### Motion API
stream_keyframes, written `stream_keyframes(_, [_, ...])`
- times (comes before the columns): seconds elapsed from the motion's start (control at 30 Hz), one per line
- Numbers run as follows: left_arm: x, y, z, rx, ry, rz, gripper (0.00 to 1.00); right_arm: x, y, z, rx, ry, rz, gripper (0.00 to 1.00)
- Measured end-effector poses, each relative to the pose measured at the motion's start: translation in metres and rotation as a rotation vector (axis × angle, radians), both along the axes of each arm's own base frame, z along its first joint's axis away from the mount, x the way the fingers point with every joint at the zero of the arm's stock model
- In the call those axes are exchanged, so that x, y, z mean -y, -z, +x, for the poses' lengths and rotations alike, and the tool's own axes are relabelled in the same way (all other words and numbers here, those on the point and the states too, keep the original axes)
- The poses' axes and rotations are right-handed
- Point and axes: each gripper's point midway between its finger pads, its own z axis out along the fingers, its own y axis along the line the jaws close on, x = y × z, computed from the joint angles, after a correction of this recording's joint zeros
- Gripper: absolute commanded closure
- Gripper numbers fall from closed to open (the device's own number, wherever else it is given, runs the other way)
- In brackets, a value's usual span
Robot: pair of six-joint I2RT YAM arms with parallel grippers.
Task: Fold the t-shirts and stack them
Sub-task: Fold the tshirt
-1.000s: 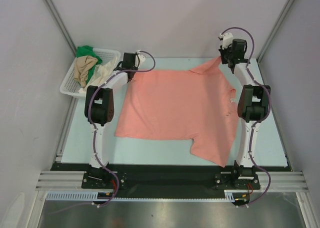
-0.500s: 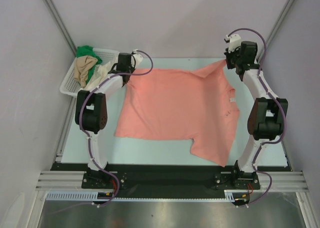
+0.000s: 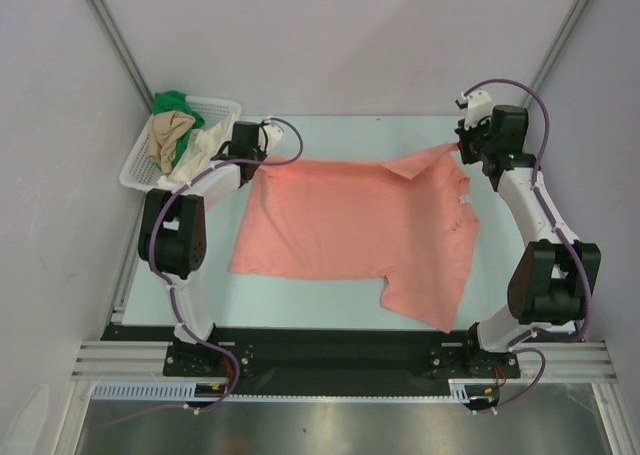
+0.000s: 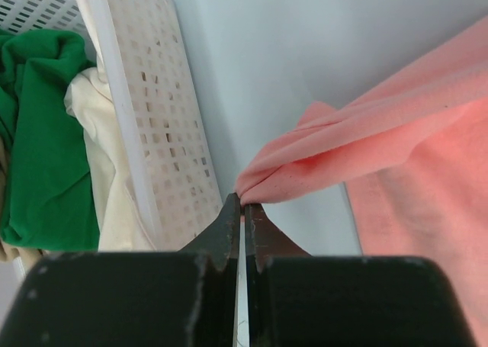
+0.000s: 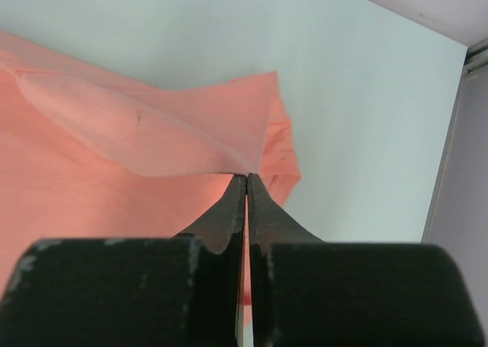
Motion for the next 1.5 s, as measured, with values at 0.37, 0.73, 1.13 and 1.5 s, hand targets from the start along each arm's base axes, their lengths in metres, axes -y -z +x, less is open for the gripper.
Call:
stream_keyframes(0.37, [-0.001, 0.018, -0.029, -0.059, -0.014, -0.029, 0.99, -0.010, 0.025, -0.071, -0.106, -0.021, 0.010, 1.00])
stream_keyframes(0.73, [0.000, 0.061, -0.067, -0.200, -0.021, -0.047, 1.00, -0.012, 0.090, -0.108, -0.283, -0.024, 0.018, 1.00])
stream_keyframes(1.13, [0.000, 0.070, -0.077, -0.230, -0.028, -0.047, 0.64, -0.014, 0.101, -0.122, -0.318, -0.029, 0.025, 1.00])
stream_keyframes(1.5, [0.004, 0.046, -0.072, -0.221, -0.057, -0.087, 0.23, -0.002, 0.102, -0.123, -0.325, 0.006, 0.025, 1.00])
